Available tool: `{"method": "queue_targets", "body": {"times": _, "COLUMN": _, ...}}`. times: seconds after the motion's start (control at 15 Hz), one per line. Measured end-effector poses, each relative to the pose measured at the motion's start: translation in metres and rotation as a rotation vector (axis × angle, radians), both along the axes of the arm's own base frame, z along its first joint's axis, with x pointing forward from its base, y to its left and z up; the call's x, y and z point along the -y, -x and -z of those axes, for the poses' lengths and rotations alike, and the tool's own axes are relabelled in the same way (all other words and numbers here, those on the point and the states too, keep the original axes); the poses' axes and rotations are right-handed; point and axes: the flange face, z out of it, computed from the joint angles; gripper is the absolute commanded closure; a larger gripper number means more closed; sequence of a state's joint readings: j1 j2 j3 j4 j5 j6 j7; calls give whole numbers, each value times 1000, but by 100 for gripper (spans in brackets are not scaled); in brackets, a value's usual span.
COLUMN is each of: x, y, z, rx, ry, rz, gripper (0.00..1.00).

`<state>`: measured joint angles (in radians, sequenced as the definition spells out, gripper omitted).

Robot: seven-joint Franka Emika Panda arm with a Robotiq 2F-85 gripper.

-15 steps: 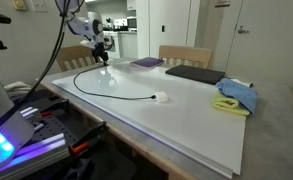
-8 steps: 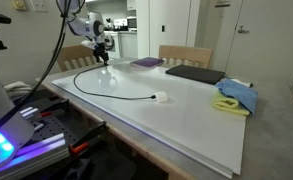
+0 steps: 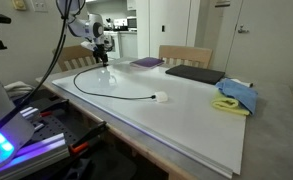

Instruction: Fold the charging cable

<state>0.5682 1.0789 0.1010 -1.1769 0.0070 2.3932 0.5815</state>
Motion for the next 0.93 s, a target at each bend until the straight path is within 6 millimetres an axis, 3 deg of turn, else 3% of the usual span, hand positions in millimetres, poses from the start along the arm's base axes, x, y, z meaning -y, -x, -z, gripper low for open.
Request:
{"method": "queue_targets", "body": {"times": 0.6, "x": 5, "y": -6, "z": -9, "rx": 20, "ry": 12, "rz": -3, "gripper": 96}}
{"method": "queue_targets", "body": {"times": 0.93, "x": 5, "y": -3, "z": -10, "rx": 2, "ry": 48, "rz": -49, "gripper": 99}}
